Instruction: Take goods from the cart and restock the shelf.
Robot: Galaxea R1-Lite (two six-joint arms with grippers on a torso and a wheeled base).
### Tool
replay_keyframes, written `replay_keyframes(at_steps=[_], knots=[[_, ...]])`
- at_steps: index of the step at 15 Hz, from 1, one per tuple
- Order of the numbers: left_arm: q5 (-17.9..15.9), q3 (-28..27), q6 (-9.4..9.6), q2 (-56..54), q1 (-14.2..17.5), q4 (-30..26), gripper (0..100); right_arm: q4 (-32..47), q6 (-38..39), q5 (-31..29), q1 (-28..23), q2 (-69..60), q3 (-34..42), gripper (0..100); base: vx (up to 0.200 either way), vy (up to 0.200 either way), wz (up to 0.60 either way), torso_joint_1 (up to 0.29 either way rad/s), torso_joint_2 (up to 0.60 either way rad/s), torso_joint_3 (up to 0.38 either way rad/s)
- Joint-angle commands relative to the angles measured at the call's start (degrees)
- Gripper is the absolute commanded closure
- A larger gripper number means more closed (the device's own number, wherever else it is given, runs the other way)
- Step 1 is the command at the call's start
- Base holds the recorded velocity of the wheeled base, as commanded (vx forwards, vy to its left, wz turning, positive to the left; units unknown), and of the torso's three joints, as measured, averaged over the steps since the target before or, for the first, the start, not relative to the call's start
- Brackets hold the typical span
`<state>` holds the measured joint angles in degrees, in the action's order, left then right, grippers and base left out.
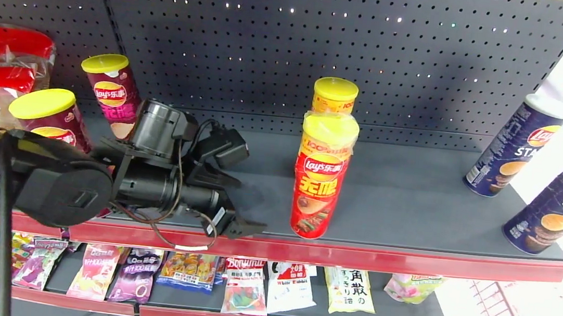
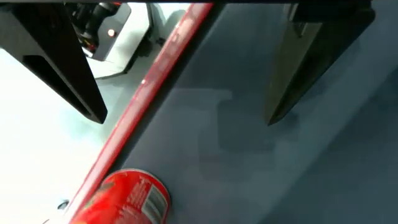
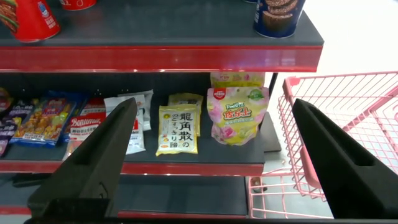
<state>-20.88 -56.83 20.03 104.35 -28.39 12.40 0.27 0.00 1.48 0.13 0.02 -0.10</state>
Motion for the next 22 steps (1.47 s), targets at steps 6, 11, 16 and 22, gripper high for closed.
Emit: replay_keyframes(at_steps=[6, 11, 16, 22], knots=[[1.0, -5.3, 1.68, 6.2, -1.8, 0.1, 0, 0.0, 0.0, 0.0, 0.0, 0.0, 0.0, 0, 0.000, 0.000, 0.00, 0.000, 0.00, 0.000], [1.5, -6.8, 3.00, 7.9, -2.0, 0.1, 0, 0.0, 0.0, 0.0, 0.0, 0.0, 0.0, 0, 0.000, 0.000, 0.00, 0.000, 0.00, 0.000], [1.5, -8.6, 3.00, 9.0, -2.1, 0.1, 0, 0.0, 0.0, 0.0, 0.0, 0.0, 0.0, 0, 0.000, 0.000, 0.00, 0.000, 0.00, 0.000], [1.6, -10.4, 3.00, 10.0, -2.2, 0.1, 0, 0.0, 0.0, 0.0, 0.0, 0.0, 0.0, 0, 0.000, 0.000, 0.00, 0.000, 0.00, 0.000]])
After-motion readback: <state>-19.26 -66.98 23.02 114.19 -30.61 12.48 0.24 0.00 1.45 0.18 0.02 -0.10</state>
